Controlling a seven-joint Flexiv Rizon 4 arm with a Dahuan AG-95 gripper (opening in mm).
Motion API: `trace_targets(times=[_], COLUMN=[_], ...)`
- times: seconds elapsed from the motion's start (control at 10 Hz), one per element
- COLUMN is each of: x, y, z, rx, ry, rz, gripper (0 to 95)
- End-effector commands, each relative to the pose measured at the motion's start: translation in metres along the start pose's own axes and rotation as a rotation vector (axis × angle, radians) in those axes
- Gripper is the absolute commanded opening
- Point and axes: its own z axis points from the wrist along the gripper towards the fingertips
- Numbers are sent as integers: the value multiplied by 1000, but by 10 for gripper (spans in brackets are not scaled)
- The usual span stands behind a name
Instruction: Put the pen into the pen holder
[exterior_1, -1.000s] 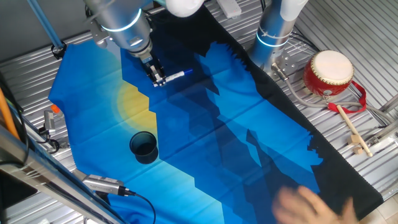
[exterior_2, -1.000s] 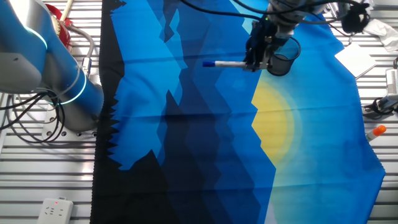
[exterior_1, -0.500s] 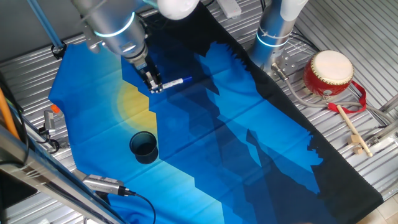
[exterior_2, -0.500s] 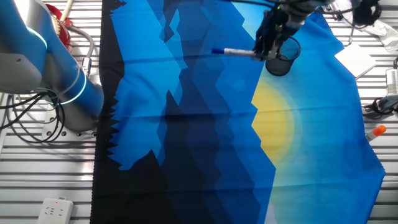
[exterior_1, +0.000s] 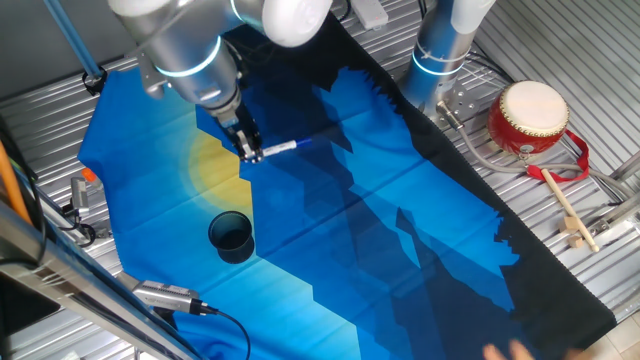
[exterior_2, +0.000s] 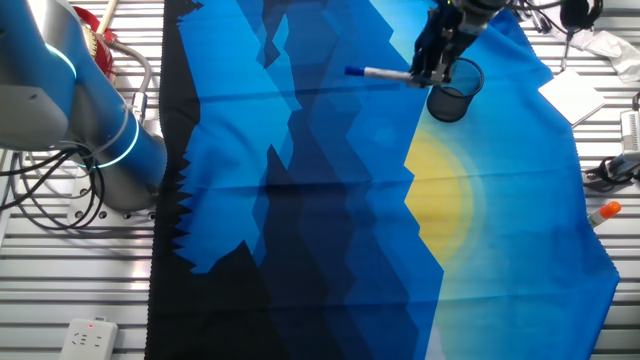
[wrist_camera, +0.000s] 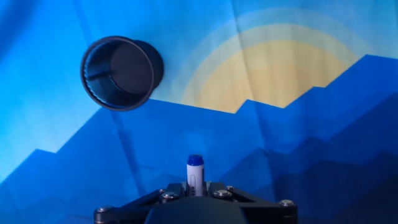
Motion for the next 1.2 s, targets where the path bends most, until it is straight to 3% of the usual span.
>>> trace_targets(times=[0.1, 0.4, 0.5, 0.6, 0.7, 0.8, 1.2], x=[-3, -8, -12, -15, -18, -19, -20], y=[5, 8, 8, 7, 5, 4, 4], z=[3, 8, 11, 14, 16, 16, 17], rx=[-1, -3, -34, -138, -147, -147, -164], ry=[0, 2, 21, 77, 122, 143, 186], rz=[7, 14, 28, 49, 40, 37, 26], gripper=[0, 0, 0, 0, 0, 0, 0])
